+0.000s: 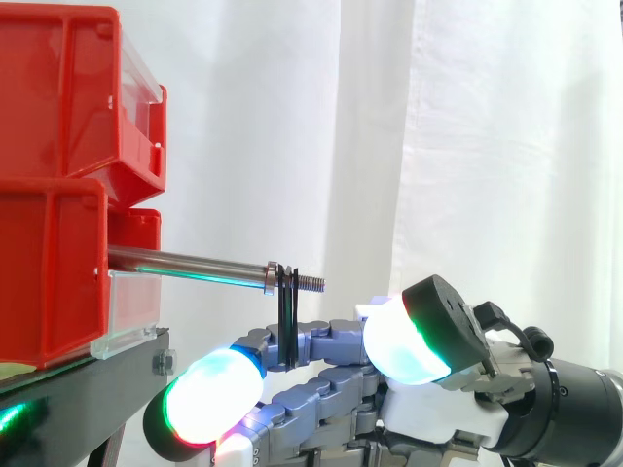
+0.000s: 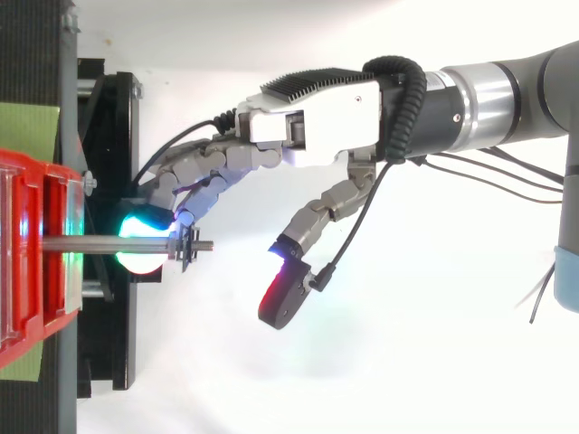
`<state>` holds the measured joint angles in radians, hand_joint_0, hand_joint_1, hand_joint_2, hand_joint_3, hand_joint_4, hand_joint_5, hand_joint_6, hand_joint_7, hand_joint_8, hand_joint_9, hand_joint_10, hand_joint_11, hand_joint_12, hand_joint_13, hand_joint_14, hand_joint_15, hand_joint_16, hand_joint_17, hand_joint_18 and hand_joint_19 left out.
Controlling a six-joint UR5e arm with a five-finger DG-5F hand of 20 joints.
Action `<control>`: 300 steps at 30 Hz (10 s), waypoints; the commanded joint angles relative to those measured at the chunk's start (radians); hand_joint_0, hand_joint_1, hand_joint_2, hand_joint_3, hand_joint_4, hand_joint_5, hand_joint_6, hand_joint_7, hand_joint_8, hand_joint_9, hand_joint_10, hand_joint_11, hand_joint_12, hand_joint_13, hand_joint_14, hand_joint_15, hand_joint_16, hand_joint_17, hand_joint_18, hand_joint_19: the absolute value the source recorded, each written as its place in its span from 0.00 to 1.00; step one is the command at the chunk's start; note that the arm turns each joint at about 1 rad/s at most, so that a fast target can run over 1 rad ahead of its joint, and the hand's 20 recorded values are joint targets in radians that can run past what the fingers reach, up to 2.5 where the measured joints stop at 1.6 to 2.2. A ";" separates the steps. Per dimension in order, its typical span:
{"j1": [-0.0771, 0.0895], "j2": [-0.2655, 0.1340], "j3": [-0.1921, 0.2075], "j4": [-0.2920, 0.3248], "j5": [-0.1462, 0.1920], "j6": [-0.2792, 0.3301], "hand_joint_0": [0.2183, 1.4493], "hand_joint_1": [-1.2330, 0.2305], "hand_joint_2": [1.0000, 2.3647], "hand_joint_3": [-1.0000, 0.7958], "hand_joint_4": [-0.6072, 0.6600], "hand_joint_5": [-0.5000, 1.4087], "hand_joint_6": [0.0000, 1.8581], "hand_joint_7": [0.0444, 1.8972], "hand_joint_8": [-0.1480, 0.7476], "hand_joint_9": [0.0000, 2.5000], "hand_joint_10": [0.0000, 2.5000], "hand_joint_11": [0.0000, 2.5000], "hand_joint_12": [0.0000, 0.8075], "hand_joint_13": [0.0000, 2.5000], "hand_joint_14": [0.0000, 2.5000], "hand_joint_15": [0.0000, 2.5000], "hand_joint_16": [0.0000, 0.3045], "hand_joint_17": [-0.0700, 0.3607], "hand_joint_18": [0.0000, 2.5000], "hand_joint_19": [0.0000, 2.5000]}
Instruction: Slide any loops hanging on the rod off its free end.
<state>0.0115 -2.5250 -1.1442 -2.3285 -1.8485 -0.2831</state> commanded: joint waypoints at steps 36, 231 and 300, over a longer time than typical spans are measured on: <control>-0.030 0.000 0.021 0.000 -0.064 -0.013 0.29 0.39 0.01 0.39 0.62 0.16 0.39 0.71 0.45 0.22 0.00 0.03 0.35 0.17 0.00 0.00 0.11 0.34 0.11 0.00; -0.077 0.313 -0.104 -0.802 -0.034 0.009 0.26 0.42 0.00 0.28 0.63 0.18 0.41 0.68 0.46 0.27 0.00 0.06 0.36 0.21 0.00 0.00 0.14 0.39 0.18 0.00; -0.076 0.313 -0.103 -0.801 -0.035 0.015 0.30 0.35 0.01 0.34 0.60 0.17 0.42 0.70 0.46 0.27 0.00 0.07 0.35 0.21 0.00 0.00 0.14 0.38 0.18 0.01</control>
<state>-0.0646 -2.2120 -1.2476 -3.1297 -1.8837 -0.2684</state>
